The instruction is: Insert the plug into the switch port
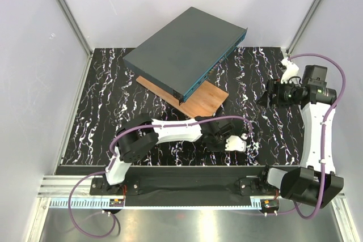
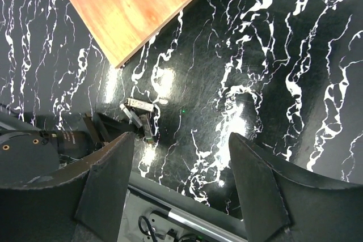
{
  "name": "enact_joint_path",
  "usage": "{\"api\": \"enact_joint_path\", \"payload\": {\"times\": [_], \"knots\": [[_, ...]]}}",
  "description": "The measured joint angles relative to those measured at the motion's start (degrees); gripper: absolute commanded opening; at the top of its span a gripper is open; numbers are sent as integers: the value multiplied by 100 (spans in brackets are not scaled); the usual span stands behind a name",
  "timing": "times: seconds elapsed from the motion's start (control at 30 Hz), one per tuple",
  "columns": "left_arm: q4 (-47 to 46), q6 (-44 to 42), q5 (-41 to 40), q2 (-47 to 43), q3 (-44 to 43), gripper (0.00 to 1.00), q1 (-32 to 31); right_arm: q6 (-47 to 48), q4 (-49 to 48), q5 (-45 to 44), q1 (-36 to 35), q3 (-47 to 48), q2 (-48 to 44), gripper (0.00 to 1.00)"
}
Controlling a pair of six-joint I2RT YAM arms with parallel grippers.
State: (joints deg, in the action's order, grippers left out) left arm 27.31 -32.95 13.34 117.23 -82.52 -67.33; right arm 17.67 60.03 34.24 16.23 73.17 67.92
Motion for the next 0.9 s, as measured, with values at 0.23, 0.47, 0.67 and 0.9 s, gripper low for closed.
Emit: {"api": "enact_joint_path", "payload": {"times": [0.23, 0.47, 0.67, 0.9], "knots": [[42, 33, 120, 96, -118, 7, 0, 96, 92, 166, 190, 129, 76, 69], [367, 291, 282, -74, -212, 0, 2, 120, 249, 605, 391, 214, 162, 68], [632, 393, 929, -1644, -472, 0, 0, 232, 505, 1578, 446, 376, 396, 75], [-811, 756, 2297, -4035, -308, 0, 35, 2031, 1368, 3071, 450, 595, 400, 87]]}}
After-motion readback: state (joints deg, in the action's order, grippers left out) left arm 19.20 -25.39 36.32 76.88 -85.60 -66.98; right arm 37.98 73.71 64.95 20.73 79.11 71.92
